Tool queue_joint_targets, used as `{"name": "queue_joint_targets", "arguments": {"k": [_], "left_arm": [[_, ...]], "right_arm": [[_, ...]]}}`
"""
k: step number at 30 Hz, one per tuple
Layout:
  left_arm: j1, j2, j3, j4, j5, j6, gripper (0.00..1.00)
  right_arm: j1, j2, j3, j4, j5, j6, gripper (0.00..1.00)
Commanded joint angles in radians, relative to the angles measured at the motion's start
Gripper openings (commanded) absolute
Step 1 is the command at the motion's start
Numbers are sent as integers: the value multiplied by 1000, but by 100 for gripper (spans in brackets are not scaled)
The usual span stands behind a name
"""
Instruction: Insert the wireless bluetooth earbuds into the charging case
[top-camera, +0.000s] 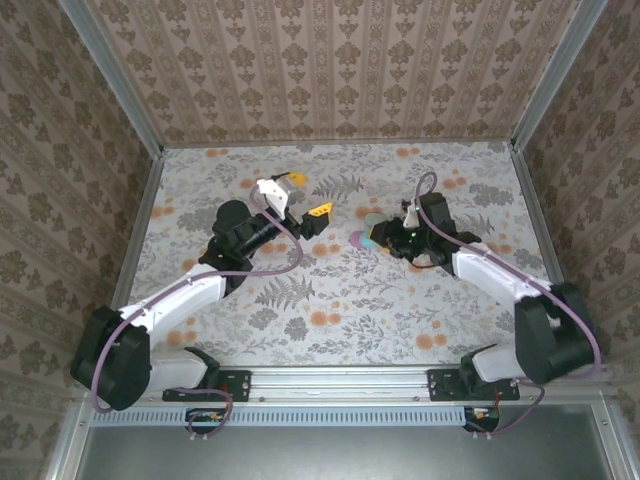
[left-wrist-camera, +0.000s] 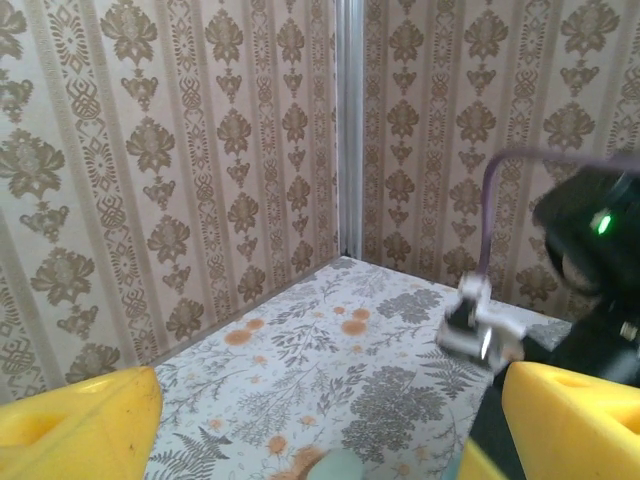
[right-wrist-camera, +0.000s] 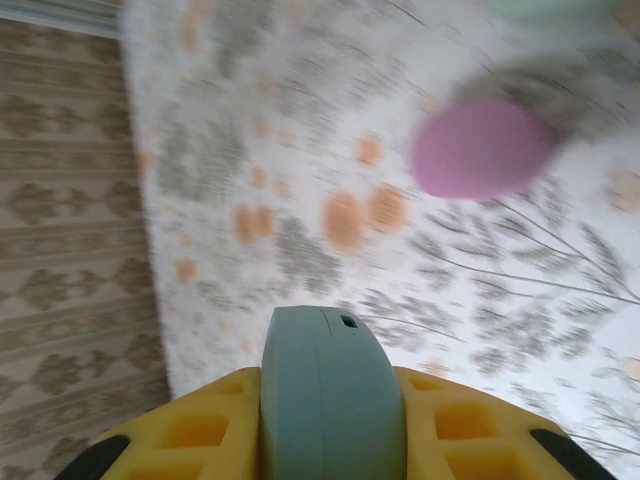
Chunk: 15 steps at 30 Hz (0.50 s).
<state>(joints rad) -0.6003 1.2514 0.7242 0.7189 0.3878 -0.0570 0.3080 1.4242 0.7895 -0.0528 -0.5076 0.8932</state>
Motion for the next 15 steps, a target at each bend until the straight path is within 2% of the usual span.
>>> {"name": "queue_joint_targets", "arguments": {"k": [1, 8, 12, 15], "left_arm": [[5, -17, -3, 2, -24, 15, 89], [7, -27, -5, -8, -31, 15, 89], [10, -47, -11, -34, -47, 25, 89], [13, -55, -16, -40, -59, 28, 89]], "right_arm": [[6, 100, -19, 45, -44, -7, 21], [35, 290, 43, 98, -69, -12, 23], [38, 334, 53, 99, -64, -24, 24], [38, 334, 43, 69, -52, -51, 29]]}}
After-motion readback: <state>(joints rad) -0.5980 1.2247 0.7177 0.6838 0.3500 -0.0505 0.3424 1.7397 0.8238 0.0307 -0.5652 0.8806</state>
